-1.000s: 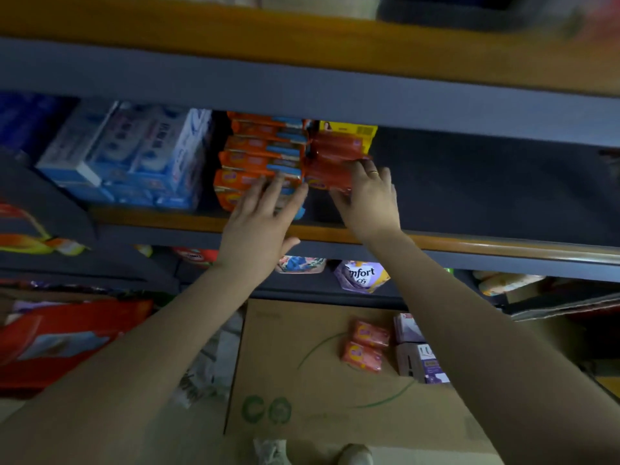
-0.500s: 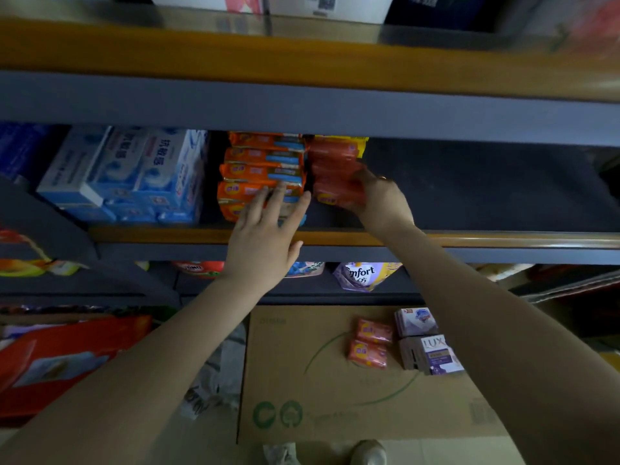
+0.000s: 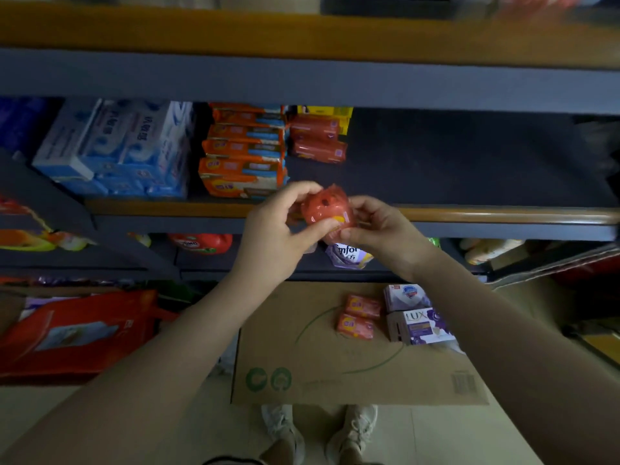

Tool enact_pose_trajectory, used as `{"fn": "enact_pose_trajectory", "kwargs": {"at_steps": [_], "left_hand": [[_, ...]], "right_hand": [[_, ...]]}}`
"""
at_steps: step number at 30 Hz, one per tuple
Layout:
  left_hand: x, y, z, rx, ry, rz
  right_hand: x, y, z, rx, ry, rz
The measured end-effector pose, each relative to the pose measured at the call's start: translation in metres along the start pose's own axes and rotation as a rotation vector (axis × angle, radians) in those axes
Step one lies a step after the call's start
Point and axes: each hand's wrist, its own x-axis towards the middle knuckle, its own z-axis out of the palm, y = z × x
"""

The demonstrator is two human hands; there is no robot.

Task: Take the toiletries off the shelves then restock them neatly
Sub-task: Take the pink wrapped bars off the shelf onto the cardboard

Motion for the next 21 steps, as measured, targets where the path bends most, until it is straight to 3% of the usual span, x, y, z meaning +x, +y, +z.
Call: {"fn": "enact_pose_trajectory", "kwargs": {"at_steps": [3,10,16,21], "left_hand": [[-0.008,0.005,0.013,-0.148,0.008,-0.124],[-0.015,-0.019,0.036,-1.018,-0.054,-0.774],[-0.037,-0.022,0.076,-1.154,-0.144,-1.053],[-0.041,-0.020,0.090,-1.162,-0.158,-1.213]], "right_hand": [[-0.015,0.004,-0.012,0.015,0.028,0.018],[-0.058,-0.005,-0.031,-0.037,0.054,-0.096],[-0.064,-0.012,-0.037,-0.200,-0.025,-0.110],[-0.058,0.007,-0.056,-0.154,0.045,0.019]]}}
